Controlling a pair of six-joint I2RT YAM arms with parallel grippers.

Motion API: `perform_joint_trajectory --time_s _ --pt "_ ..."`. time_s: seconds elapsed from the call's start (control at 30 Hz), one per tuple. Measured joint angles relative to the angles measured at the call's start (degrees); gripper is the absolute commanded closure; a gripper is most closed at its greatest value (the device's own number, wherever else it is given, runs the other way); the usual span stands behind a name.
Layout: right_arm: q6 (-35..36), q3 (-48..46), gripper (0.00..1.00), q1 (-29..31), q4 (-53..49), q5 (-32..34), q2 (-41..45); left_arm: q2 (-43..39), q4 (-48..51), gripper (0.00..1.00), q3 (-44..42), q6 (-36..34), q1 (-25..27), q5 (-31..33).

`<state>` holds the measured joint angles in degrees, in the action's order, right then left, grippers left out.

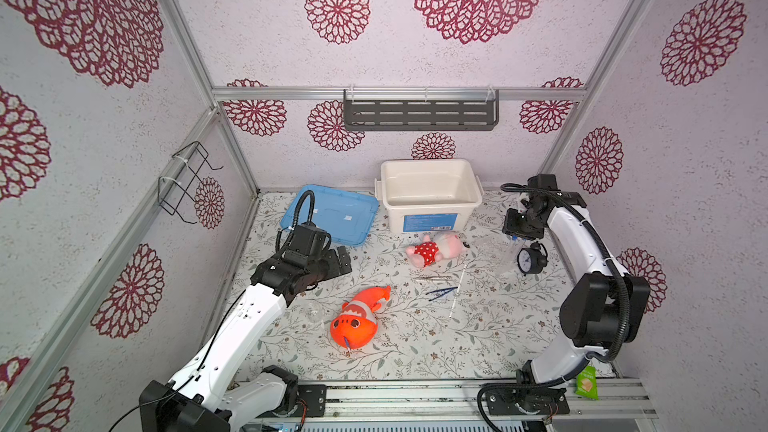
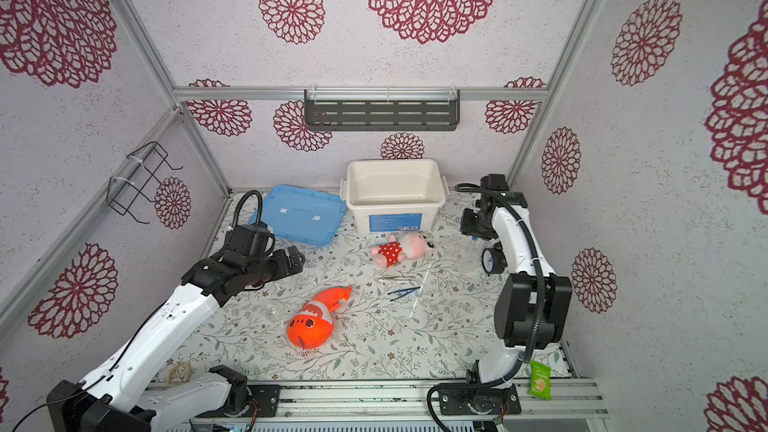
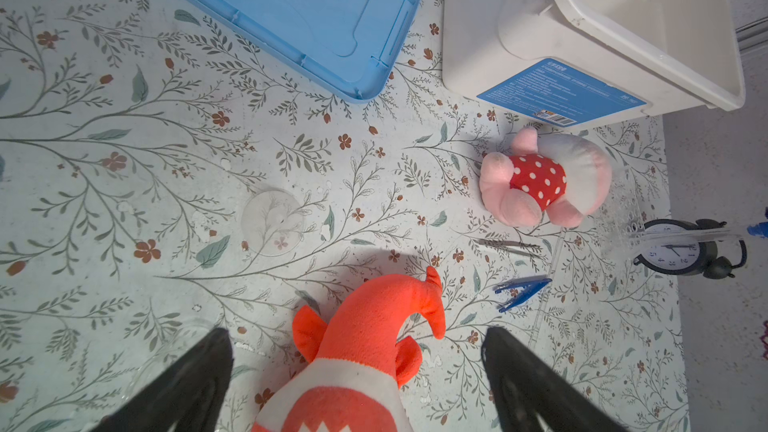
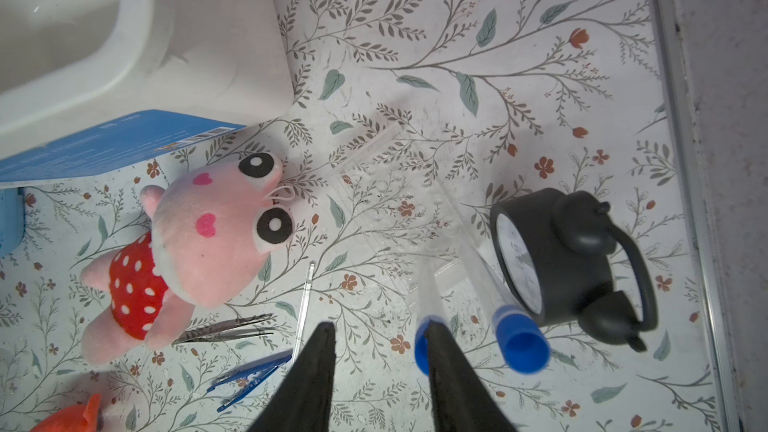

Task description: Organize the chemistry lab equipment

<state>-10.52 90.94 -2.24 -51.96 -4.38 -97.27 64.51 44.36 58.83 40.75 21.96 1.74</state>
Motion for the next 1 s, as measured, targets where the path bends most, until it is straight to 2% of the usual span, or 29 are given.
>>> perform_joint_trajectory --time_s 0.43,1.0 --pt "0.13 -3.45 0.59 -0.02 -0.44 -0.46 3.39 0.68 -0.44 0.03 0.0 0.24 0.0 -0.04" --pt "0.44 -2.84 0.55 -0.02 -0.63 -0.57 3.65 1.64 -0.66 0.03 0.0 0.94 0.0 -0.44"
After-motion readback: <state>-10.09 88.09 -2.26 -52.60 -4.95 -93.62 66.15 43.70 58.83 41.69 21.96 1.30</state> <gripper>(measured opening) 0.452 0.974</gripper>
